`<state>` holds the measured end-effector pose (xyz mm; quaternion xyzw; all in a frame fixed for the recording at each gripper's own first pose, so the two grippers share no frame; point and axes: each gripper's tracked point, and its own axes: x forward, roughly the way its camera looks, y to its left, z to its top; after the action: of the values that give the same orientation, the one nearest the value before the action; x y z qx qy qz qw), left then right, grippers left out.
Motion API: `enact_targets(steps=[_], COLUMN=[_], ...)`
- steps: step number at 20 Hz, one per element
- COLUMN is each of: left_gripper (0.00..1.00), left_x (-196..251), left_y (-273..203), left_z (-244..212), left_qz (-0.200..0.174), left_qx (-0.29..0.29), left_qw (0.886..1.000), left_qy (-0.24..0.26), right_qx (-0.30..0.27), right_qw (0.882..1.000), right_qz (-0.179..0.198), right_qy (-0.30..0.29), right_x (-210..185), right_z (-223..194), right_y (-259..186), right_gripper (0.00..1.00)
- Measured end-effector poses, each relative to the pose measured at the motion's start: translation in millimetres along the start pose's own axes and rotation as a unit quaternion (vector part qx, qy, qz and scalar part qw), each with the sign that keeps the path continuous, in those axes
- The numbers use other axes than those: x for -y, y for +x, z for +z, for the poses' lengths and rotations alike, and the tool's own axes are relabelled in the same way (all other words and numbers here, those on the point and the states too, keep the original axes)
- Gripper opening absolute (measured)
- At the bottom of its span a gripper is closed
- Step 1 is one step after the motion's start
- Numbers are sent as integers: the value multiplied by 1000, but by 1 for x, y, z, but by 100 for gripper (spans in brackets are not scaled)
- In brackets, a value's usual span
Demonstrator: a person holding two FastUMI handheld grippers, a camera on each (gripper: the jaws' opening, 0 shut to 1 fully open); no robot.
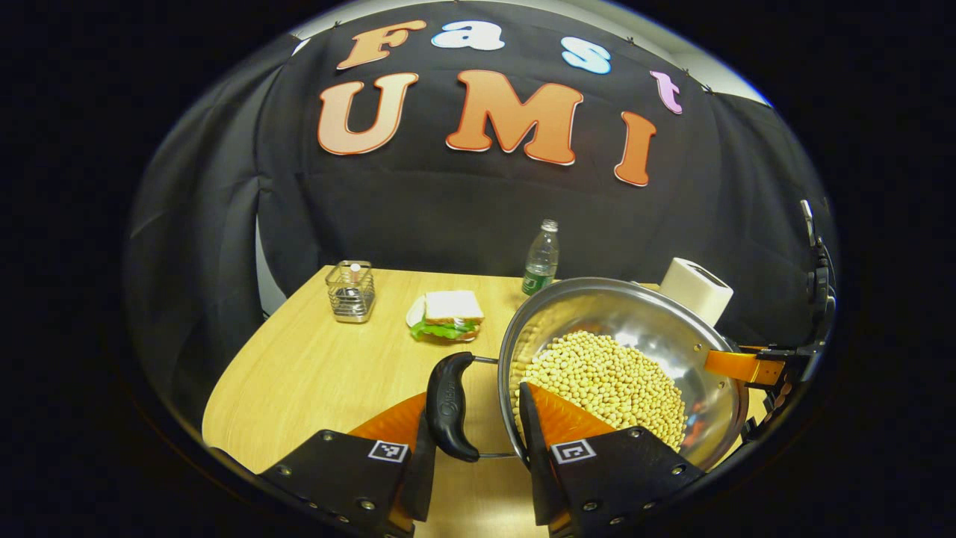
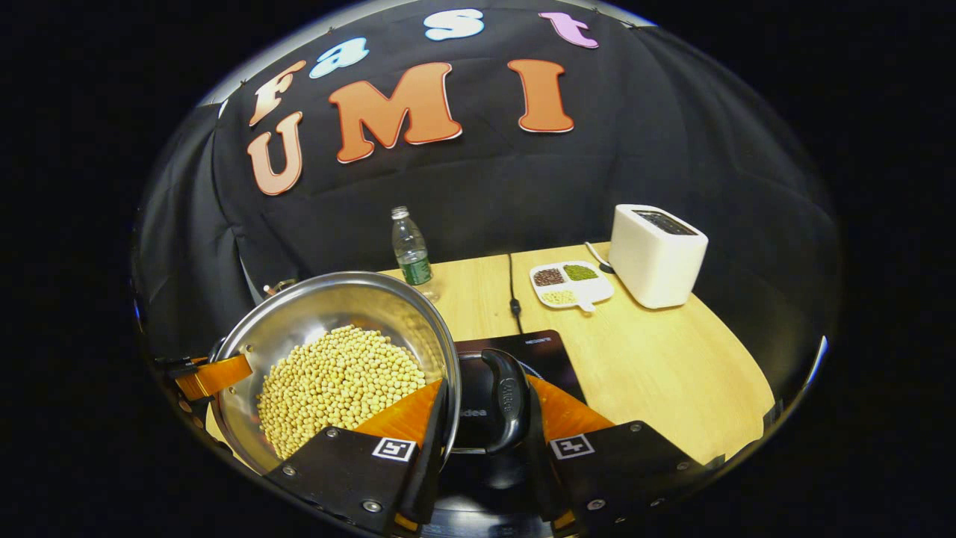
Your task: First push the handle of the pot to place it horizontally, then grasp the pot with both hands and set it on the induction cooktop.
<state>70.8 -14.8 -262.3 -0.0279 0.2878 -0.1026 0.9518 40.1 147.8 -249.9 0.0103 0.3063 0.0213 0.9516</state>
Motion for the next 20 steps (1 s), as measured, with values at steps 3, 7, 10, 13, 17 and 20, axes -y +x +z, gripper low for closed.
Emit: enact_targets(steps=[3,7,10,13,17,20], left_gripper=[54,54,54,54,54,54], left_x=[28,59,75,85,96,99], left_y=[5,12,19,34,45,51], left_z=[-8,-15,-25,-38,-54,-64], left_qz=[-12,-25,-31,-35,-39,-37], left_qx=[-9,-17,-27,-40,-59,-74], left_qw=[1000,1000,999,999,997,997], left_qy=[4,10,11,9,5,0], right_qx=[0,-6,-13,-24,-39,-52], right_qw=[1000,1000,999,999,998,997], right_qz=[-14,-27,-34,-40,-48,-49], right_qy=[3,9,11,12,7,5], right_x=[26,55,72,85,97,102], right_z=[-2,-6,-12,-19,-28,-35], right_y=[-5,-8,-7,-2,8,14], right_gripper=[51,51,51,51,51,47])
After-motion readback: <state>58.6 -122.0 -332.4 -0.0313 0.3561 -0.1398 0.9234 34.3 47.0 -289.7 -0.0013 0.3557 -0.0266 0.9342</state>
